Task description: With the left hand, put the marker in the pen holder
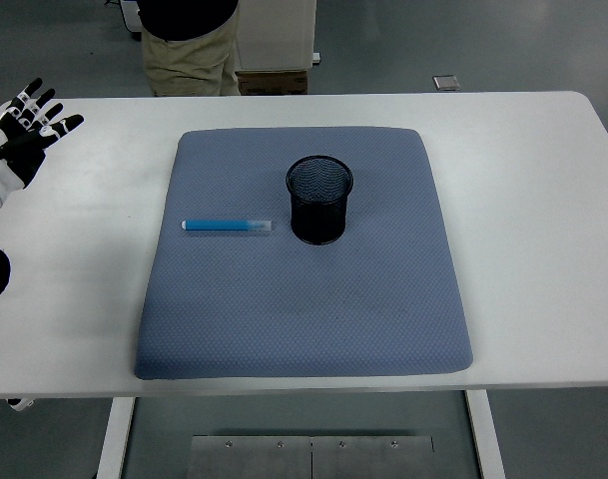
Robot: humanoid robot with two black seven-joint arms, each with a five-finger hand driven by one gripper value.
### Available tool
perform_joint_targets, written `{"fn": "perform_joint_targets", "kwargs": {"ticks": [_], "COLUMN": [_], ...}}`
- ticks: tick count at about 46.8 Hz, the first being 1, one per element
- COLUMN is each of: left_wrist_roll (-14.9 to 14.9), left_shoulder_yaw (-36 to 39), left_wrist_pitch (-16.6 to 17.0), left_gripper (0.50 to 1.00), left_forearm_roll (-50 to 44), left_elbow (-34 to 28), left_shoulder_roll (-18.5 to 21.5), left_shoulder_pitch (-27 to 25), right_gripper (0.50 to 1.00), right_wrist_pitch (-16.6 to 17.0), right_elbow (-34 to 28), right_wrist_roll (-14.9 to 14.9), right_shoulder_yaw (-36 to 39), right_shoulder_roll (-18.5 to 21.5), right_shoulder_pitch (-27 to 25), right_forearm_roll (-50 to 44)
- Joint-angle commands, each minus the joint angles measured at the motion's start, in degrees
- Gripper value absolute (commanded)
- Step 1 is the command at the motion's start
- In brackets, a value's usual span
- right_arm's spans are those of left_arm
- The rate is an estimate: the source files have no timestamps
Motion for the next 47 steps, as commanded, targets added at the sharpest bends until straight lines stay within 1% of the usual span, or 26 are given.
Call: {"fn": "perform_joint_targets", "kwargs": {"ticks": [1,24,31,47], "left_wrist_roll": [0.0,0.0,0.0,0.0], "left_shoulder_yaw": [0.0,0.0,-0.08,-0.08], "left_wrist_pitch": [-0.05,-0.13,-0.22,-0.4], "left_gripper": [1.0,1.0,1.0,1.0], "left_forearm_roll": [0.08,0.08,0.08,-0.01], "left_elbow": [0.0,0.0,0.09,0.0], "left_shoulder_roll": [0.0,-0.09,0.53,0.18], "left_shoulder_pitch": [0.02,-0.06,-0.24,0.02], "right_gripper": [1.0,1.0,1.0,1.0], "right_wrist_pitch": [0.0,0.0,0.0,0.0], "right_elbow": [0.0,0.0,0.09,0.09], "right_wrist_roll": [-0.06,0.03,0.03,0.03], "right_shoulder_yaw": [0.0,0.0,0.0,0.0], "right_shoulder_roll": [0.0,0.0,0.0,0.0], "right_shoulder_pitch": [0.0,0.0,0.0,0.0], "right_forearm_roll": [0.0,0.0,0.0,0.0]}}
